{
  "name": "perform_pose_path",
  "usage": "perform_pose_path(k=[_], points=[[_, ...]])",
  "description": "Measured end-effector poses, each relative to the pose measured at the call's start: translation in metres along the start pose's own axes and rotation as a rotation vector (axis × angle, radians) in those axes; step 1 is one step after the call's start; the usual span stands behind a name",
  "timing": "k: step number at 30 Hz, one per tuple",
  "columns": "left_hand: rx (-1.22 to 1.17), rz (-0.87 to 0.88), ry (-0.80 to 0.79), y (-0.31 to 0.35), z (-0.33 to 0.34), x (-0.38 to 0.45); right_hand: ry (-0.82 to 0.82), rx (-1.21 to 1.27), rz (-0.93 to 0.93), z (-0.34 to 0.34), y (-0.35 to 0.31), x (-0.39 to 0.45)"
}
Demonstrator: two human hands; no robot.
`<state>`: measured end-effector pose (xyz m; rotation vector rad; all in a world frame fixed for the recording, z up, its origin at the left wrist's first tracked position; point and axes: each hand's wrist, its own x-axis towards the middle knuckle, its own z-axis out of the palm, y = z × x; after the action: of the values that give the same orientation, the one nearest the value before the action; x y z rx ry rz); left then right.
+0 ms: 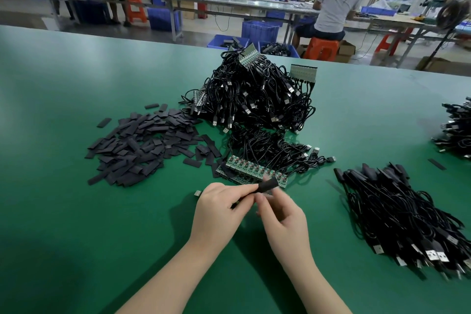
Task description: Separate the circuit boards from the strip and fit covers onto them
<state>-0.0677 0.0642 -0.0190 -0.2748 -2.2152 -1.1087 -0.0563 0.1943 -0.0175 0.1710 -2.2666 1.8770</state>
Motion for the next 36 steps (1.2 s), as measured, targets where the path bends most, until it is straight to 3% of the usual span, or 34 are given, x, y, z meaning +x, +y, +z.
perform_pose_path(k=[7,13,15,17,22,24,26,27,29,36], points=[[0.037,0.084,-0.033,-0.004,-0.001,0.000,0.072,0.004,0.038,-0.004,0.000,0.004],[0.006,0.042,-0.054,-0.003,-0.002,0.000,0.424,0.521,0.159,-0.024,-0.016,0.018],[0.001,0.010,-0.034,-0.005,-0.004,0.000,0.520,0.539,0.136,-0.047,-0.029,0.024],[0.004,-0.016,-0.013,-0.006,-0.004,0.001,0.573,0.261,0.050,-0.079,-0.042,0.029],[0.035,-0.028,-0.012,-0.010,-0.001,0.001,0.685,-0.846,-0.033,-0.161,-0.050,0.054],[0.038,-0.021,-0.017,-0.011,0.000,0.000,0.604,-1.103,0.099,-0.183,-0.035,0.067],[0.043,-0.018,-0.026,-0.011,0.001,-0.001,0.357,-1.312,0.396,-0.193,-0.013,0.073],[0.041,-0.019,-0.031,-0.012,0.001,-0.001,0.244,-1.356,0.537,-0.195,-0.004,0.073],[0.047,-0.023,-0.030,-0.013,0.002,-0.001,0.156,-1.372,0.630,-0.198,0.012,0.072],[0.046,-0.040,-0.063,-0.014,0.002,-0.003,0.203,-1.296,0.616,-0.200,0.015,0.077]])
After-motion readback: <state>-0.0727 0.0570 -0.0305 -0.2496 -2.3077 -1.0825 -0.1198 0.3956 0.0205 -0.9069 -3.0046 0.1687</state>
